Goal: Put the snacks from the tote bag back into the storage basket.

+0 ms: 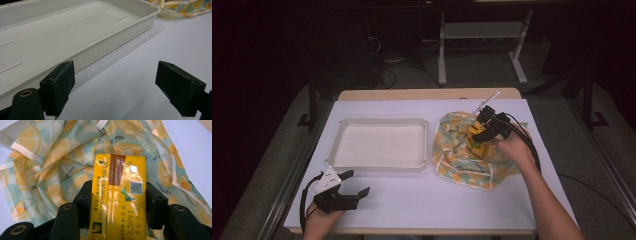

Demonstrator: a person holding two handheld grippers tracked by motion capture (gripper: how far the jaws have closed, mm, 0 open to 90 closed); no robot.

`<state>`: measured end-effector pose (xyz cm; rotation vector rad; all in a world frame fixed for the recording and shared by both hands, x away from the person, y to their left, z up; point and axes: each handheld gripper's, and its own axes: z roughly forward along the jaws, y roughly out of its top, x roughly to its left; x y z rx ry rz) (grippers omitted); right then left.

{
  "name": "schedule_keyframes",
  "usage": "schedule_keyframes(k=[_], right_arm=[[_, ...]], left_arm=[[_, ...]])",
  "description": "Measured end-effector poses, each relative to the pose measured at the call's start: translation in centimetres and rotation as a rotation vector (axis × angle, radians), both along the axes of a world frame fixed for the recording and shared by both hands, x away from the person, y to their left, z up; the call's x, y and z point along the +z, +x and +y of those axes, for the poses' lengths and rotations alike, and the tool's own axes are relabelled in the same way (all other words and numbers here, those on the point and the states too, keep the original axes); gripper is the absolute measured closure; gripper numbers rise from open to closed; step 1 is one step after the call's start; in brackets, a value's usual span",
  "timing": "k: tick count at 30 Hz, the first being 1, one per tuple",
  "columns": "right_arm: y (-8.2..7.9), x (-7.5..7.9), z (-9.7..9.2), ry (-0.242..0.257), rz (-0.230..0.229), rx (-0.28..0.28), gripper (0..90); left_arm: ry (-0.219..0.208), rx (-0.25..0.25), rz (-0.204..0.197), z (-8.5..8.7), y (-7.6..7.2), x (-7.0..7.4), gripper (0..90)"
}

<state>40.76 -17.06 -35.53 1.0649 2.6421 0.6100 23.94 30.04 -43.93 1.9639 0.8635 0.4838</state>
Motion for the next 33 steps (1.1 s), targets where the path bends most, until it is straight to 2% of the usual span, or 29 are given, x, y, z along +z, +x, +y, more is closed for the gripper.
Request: schedule_keyframes(k=[17,21,33], right_arm=[[-0.6,3.4,-0.5,0.039,-0.033,0.028,49.6],[-0.8,4.3,-0.5,0.06,-0.039,0.044,49.6],[-1.4,6.5,0.4,0.077,-0.068,0.104,49.6]], left_arm=[[0.003,0.004,0.004,0.0,0.0,0.0,15.8],[0.007,0.003,0.003,0.1,0.0,0.0,15.8],[0.003,0.005,0.003,0.1,0.0,0.0,15.8]])
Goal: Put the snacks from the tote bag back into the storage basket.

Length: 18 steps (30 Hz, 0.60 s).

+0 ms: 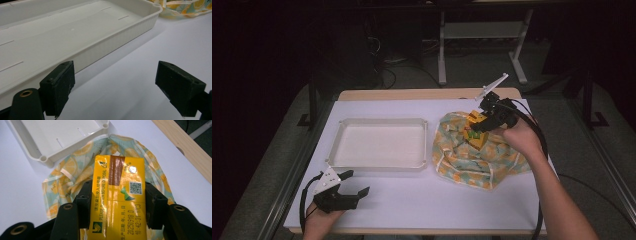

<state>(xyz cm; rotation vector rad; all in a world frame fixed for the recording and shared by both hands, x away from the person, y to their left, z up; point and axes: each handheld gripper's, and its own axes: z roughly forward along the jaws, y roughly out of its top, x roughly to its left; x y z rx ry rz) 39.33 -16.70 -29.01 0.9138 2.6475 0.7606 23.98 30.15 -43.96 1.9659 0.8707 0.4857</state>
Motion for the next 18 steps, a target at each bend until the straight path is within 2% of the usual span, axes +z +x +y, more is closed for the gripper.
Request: schedule_keyframes(k=[9,18], right_arm=[[-0.5,1.3,1.3,0.0,-0.011,0.056,49.7],[-0.7,1.7,2.9,-0.008,-0.006,0.112,49.7]], left_arm=[[0.002,-0.003,0.0,0.0,0.0,0.0,15.8],[0.0,-0.003,-0.002,0.1,0.0,0.0,15.8]])
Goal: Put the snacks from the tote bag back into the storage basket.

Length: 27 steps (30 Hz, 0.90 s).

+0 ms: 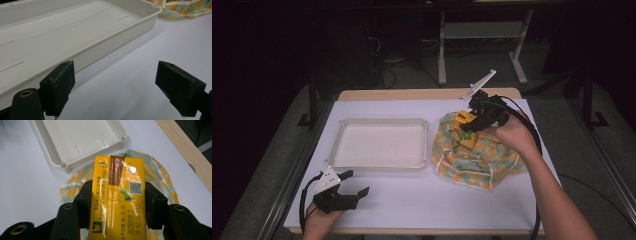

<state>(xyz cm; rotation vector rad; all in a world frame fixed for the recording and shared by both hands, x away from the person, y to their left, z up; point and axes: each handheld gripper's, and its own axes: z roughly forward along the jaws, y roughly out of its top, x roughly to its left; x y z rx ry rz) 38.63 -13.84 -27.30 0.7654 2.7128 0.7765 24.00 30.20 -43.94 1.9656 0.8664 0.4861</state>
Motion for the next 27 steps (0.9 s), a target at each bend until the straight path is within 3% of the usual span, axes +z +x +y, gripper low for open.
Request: schedule_keyframes(k=[27], right_arm=[[0.0,0.4,3.7,0.039,0.012,0.145,49.7]], left_arm=[[-0.023,0.002,0.004,0.1,0.0,0.0,15.8]])
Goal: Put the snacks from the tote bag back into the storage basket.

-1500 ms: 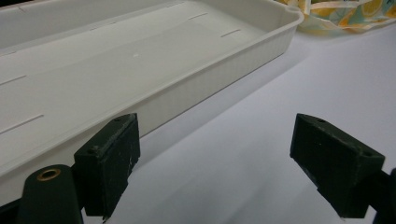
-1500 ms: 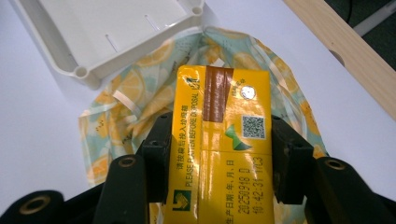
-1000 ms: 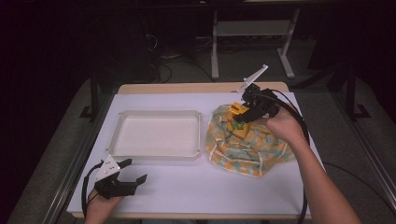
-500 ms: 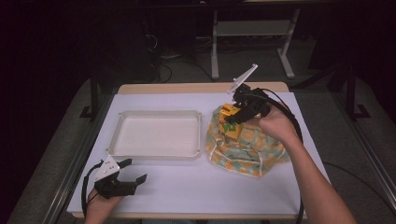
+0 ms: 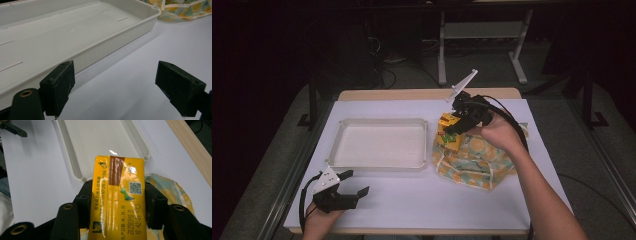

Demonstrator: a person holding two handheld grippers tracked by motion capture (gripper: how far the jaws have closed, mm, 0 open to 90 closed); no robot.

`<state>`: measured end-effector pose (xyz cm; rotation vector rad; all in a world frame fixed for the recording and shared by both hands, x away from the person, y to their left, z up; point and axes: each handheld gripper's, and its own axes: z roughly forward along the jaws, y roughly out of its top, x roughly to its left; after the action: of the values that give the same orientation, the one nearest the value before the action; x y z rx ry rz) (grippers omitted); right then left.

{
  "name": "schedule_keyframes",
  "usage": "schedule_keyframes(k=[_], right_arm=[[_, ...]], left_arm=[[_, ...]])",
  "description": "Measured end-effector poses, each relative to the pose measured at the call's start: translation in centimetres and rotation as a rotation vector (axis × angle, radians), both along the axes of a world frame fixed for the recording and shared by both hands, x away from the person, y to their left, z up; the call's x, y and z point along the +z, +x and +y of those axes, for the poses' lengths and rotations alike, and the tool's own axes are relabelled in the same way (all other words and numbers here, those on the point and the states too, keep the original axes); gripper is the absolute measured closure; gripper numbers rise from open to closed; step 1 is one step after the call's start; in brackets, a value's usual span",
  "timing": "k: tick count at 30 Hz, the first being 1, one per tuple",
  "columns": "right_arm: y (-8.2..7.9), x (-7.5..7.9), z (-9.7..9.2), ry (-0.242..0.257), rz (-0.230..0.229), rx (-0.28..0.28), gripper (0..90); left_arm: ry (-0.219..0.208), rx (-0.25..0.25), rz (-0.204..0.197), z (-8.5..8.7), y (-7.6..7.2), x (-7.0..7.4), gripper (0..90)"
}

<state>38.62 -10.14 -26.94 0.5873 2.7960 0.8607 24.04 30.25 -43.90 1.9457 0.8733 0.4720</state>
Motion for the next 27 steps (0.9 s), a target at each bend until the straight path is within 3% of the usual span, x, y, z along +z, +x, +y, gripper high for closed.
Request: schedule_keyframes(k=[27], right_arm=[[0.3,-0.4,4.7,0.005,-0.001,0.138,49.7]], left_arm=[[-0.024,0.012,0.01,0.3,0.0,0.1,15.8]])
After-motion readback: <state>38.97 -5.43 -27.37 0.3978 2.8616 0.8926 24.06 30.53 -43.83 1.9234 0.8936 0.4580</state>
